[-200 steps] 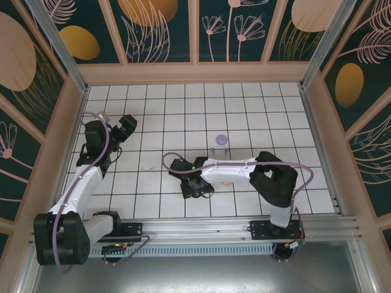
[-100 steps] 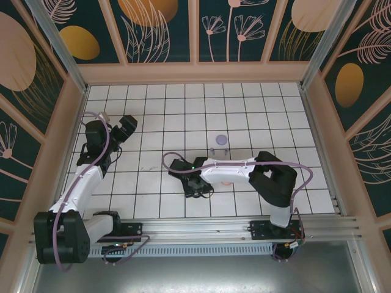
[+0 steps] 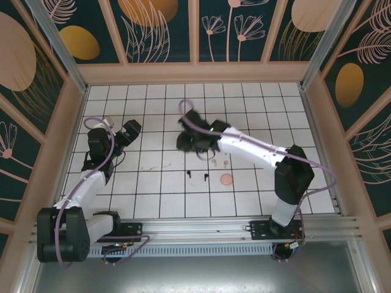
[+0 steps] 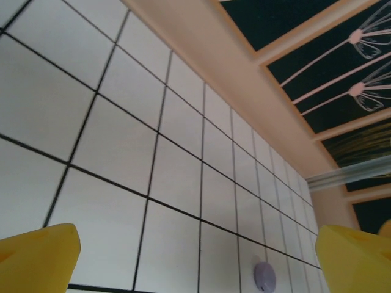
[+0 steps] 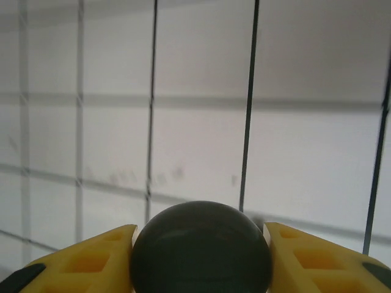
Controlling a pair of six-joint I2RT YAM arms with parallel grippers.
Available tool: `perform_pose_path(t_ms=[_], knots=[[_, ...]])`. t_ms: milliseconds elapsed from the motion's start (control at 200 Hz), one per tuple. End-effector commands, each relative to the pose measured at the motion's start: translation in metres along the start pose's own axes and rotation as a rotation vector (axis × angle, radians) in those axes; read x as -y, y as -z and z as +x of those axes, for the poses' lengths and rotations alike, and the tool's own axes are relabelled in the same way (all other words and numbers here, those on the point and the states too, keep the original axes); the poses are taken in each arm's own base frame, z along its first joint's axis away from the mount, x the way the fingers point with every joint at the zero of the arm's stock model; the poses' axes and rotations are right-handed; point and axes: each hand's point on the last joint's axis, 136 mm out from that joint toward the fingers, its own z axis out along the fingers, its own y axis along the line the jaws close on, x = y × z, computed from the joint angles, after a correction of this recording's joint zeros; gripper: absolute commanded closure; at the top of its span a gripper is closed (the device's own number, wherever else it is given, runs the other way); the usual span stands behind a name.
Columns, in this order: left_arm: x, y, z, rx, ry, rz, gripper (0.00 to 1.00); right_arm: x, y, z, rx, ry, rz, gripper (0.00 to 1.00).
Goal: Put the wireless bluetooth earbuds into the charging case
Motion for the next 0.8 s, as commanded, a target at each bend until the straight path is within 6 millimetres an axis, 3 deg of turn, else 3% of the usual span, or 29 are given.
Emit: perform_pose_path(t_ms=[0, 130, 265, 531, 796], knots=[[0.043, 0.001, -0.006, 0.035, -0.042, 0.208, 0.01, -0.008, 0.016, -0.063, 0.107, -0.151, -0.138, 0.63], [0.071, 0.003, 0.012, 0.024, -0.13, 0.324, 0.02, -0.006, 0.017, -0.11, 0.148, -0.33, -0.25, 0.62], [0.087, 0.001, 0.035, 0.008, -0.192, 0.407, 0.04, -0.014, 0.013, -0.128, 0.137, -0.451, -0.337, 0.62], [0.117, -0.016, 0.067, -0.051, -0.271, 0.518, 0.09, -0.031, 0.002, -0.117, 0.09, -0.54, -0.391, 0.62], [0.136, -0.036, 0.076, -0.073, -0.321, 0.557, 0.18, -0.048, -0.006, -0.1, 0.066, -0.538, -0.381, 0.61]])
